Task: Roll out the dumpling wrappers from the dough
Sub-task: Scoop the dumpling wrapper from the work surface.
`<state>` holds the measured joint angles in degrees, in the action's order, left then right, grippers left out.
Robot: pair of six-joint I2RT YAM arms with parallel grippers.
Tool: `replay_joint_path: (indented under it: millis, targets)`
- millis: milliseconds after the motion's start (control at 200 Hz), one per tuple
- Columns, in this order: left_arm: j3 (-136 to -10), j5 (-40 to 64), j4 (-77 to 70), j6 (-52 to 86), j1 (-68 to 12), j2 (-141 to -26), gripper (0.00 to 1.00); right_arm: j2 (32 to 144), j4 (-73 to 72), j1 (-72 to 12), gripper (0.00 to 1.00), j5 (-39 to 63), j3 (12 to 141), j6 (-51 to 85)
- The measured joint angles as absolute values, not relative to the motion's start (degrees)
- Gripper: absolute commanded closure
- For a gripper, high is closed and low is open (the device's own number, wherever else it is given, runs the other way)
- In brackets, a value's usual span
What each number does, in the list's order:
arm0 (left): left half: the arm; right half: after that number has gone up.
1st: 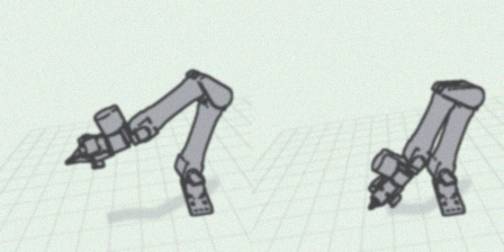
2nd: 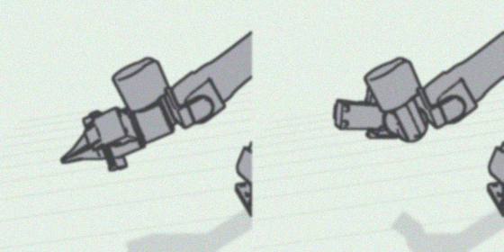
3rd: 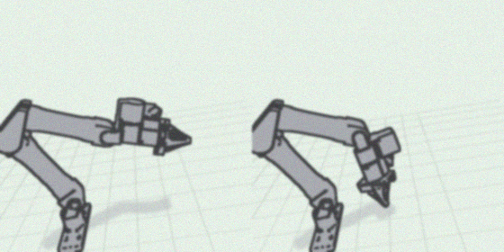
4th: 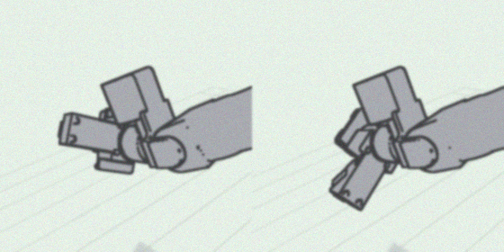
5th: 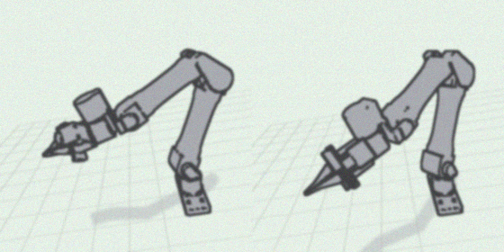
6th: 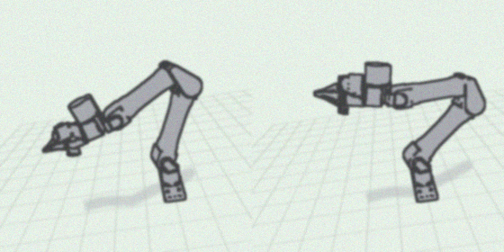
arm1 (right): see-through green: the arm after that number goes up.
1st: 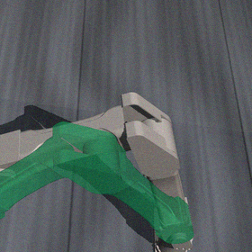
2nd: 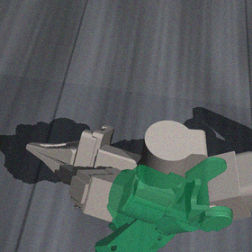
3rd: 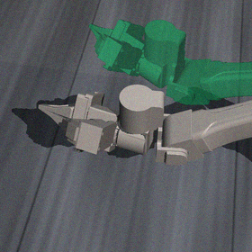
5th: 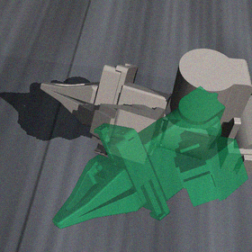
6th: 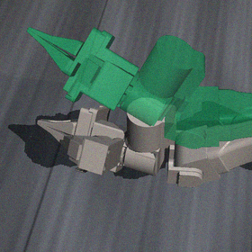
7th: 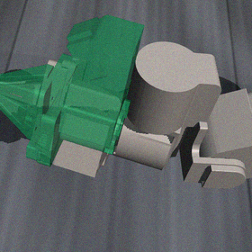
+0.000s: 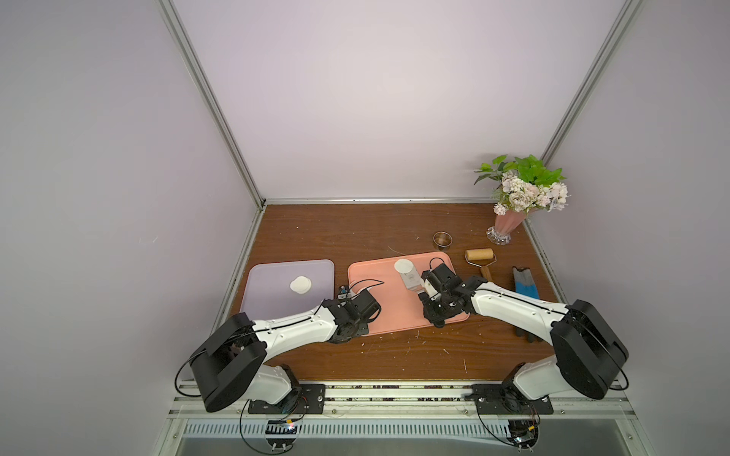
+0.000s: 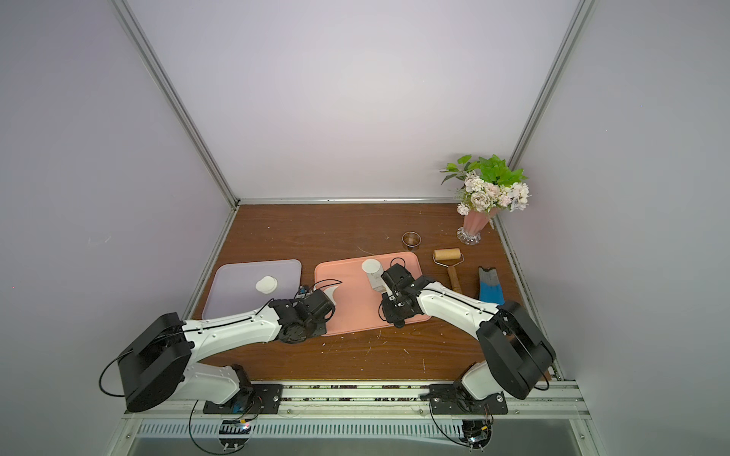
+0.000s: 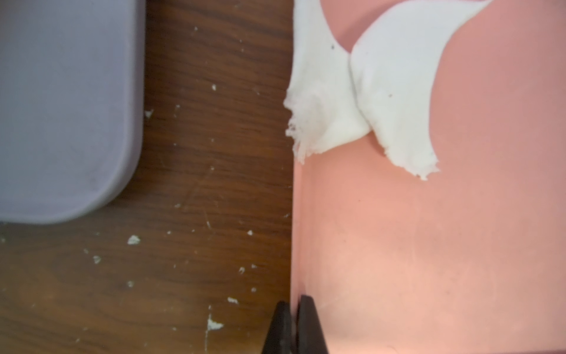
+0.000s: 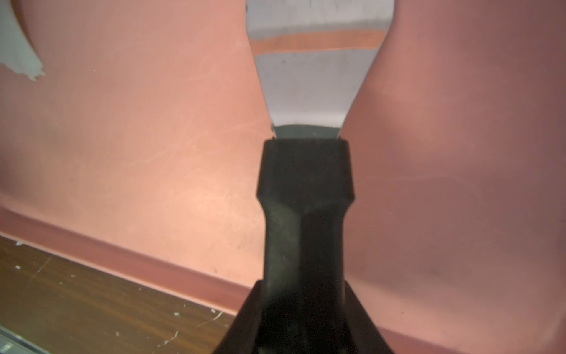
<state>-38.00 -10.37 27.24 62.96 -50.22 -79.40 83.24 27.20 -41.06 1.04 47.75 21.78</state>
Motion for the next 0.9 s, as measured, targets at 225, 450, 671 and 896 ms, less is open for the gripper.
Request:
replay_joint_path:
  millis: [225, 450, 671, 896]
  targets:
    - [-38.2, -10.7, 27.4, 62.9, -50.3, -79.4, 1.0, 75.2, 24.0, -41.9, 1.0, -0.9, 43.1, 22.3]
    - [-39.2, -10.7, 28.3, 62.1, -50.6, -80.0, 0.85, 71.4, 23.6, -42.0, 1.0, -2.7, 42.5, 22.4]
    - [-41.3, -10.7, 28.4, 61.3, -51.2, -80.4, 0.61, 69.1, 25.3, -42.0, 1.0, -3.2, 43.1, 22.4]
    - [-41.8, -11.9, 31.6, 62.6, -51.3, -77.1, 0.34, 69.1, 28.2, -42.6, 1.0, -3.7, 46.7, 21.6]
